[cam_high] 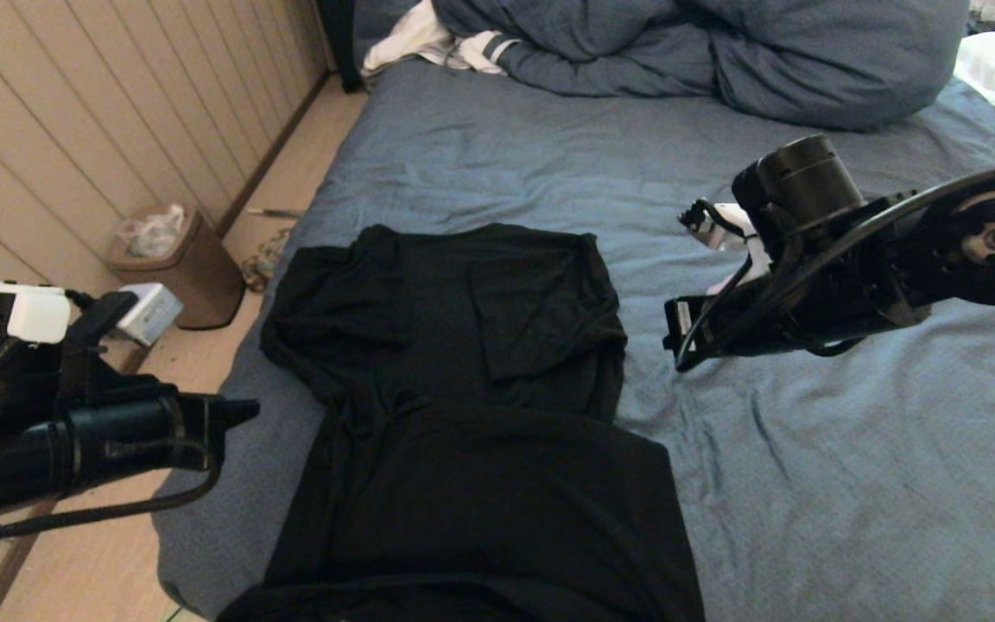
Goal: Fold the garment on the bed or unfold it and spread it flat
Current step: Unford the black T-shirt
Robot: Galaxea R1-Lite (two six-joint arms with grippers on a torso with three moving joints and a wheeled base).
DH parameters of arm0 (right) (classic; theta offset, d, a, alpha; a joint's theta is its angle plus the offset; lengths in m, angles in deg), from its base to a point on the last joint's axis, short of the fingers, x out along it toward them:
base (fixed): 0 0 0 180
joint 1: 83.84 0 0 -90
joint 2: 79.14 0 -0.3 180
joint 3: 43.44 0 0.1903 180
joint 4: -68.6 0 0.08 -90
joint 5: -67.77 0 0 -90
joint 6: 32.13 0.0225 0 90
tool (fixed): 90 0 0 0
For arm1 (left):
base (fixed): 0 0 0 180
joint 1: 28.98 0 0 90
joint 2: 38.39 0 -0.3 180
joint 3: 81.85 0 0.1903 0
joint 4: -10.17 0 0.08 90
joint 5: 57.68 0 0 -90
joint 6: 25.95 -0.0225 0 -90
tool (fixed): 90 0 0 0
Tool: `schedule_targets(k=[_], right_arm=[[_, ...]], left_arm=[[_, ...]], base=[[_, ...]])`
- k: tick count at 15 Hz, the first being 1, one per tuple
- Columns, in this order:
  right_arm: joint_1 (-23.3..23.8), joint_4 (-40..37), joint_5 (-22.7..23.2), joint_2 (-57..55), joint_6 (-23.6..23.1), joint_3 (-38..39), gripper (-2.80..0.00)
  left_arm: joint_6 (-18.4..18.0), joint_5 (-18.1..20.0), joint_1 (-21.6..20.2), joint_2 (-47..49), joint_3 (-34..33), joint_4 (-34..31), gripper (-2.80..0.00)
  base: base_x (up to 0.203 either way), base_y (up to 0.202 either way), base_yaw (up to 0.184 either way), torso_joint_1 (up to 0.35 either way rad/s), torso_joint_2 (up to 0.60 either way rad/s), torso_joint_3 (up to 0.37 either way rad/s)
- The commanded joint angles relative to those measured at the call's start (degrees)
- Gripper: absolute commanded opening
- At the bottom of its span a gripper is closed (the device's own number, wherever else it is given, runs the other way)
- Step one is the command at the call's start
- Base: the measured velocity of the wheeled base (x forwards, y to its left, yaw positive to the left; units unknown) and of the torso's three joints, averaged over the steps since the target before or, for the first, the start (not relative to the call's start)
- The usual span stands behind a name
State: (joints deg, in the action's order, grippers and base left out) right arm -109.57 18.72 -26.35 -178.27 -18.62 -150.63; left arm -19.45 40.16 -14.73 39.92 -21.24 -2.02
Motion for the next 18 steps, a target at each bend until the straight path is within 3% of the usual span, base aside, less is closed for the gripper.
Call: schedule_targets(k=[1, 3, 4, 9, 17, 18], right_arm=[[-0.3, -2.9, 6.1, 2.0, 1.2, 2.6, -2.8], [-0.4, -3.1, 6.6, 2.7, 2.5, 5.3, -2.8], [-1.3, -3.1, 6.7, 2.9, 2.5, 6.2, 0.0], [-4.1, -1.7, 7.0, 1.0, 1.8, 9.7, 0.0], [-7.0, 6.5, 7.0, -3.4, 2.7, 17.2, 0.0], [-7.0, 6.6, 7.0, -3.9, 2.8, 17.2, -2.8]], left_arm=[[0.1, 1.6, 0.2, -4.6, -5.5, -0.2, -2.8], [0.2, 2.4, 0.2, -6.1, -8.9, -0.2, -2.8], [0.2, 2.5, 0.3, -6.7, -9.7, -0.1, -2.8], [0.4, 5.4, 0.3, -6.5, -12.1, 0.2, -2.8], [0.2, 5.6, 0.3, -4.5, -9.6, 1.0, -2.8], [0.2, 5.7, 0.3, -4.5, -9.5, 1.0, -2.8]], base=[[0.0, 0.0, 0.0, 0.0, 0.0, 0.0], [0.0, 0.0, 0.0, 0.0, 0.0, 0.0], [0.0, 0.0, 0.0, 0.0, 0.0, 0.0], [0.0, 0.0, 0.0, 0.0, 0.0, 0.0], [0.0, 0.0, 0.0, 0.0, 0.0, 0.0], [0.0, 0.0, 0.0, 0.0, 0.0, 0.0]])
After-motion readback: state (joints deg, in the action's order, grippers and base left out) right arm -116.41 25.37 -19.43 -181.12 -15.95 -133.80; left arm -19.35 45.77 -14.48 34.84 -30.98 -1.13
